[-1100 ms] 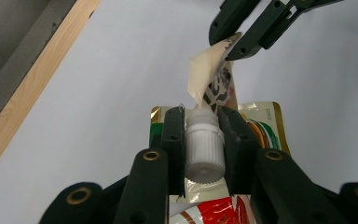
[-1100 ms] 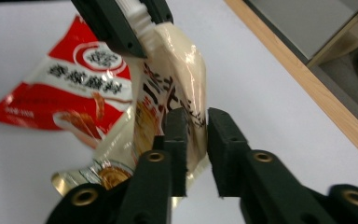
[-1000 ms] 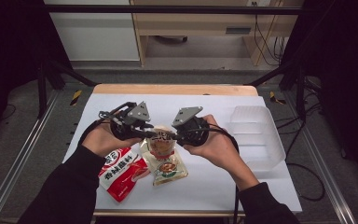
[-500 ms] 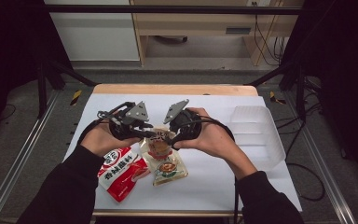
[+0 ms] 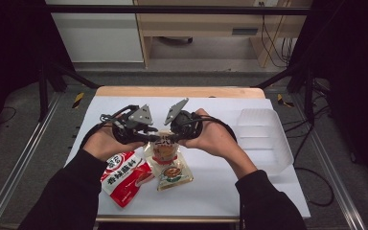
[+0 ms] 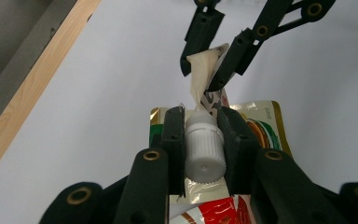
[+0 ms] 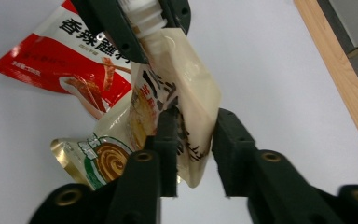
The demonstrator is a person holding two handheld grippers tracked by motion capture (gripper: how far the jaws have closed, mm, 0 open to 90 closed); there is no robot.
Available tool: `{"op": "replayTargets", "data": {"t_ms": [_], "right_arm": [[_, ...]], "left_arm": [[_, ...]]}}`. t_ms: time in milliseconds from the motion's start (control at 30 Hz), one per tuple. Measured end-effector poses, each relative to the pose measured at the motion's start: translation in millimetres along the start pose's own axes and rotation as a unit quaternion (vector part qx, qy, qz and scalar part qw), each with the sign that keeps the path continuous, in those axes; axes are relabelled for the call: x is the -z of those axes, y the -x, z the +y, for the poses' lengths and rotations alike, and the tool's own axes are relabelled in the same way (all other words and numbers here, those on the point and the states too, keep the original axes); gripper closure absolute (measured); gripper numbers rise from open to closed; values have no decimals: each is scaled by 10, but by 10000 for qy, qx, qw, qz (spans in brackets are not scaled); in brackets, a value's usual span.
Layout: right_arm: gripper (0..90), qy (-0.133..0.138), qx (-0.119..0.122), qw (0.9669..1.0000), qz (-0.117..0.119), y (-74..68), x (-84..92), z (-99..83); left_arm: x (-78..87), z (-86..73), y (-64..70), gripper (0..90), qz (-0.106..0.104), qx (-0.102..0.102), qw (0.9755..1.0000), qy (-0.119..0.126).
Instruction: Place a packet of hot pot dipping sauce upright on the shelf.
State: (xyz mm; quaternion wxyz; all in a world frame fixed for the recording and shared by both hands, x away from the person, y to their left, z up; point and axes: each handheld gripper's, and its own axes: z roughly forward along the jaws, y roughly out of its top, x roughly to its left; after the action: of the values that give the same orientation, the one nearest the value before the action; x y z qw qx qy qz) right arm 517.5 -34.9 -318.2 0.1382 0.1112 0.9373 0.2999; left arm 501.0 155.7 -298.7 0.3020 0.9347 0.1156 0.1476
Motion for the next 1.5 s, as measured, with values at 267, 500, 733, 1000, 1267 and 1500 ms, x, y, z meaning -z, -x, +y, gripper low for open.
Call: {"op": "replayTargets", "data": {"t_ms": [267, 500, 733, 1000, 1267, 1500], "right_arm": [[878, -69, -18, 10000, 18, -11, 17, 21], [886, -212, 5, 9998, -36, 16, 74, 41], [886, -223, -71, 9994, -257, 167, 270, -30], [885, -103, -68, 9989, -447, 312, 575, -199], [884, -72, -192, 9978, -628, 419, 832, -384], [884, -47, -290, 9965, -778, 531, 1014, -529]], "left_arm": [[-19, -35, -15, 735, -45, 171, 9997, 158], [13, -58, -35, 638, -147, 315, 9985, 427], [48, -161, -66, 313, 101, 473, 9987, 138], [11, -363, -56, 191, 354, 612, 9971, -295], [-11, -645, -91, 138, 492, 1044, 9933, -12], [-17, -867, -50, 115, 777, 1269, 9880, 405]]}}
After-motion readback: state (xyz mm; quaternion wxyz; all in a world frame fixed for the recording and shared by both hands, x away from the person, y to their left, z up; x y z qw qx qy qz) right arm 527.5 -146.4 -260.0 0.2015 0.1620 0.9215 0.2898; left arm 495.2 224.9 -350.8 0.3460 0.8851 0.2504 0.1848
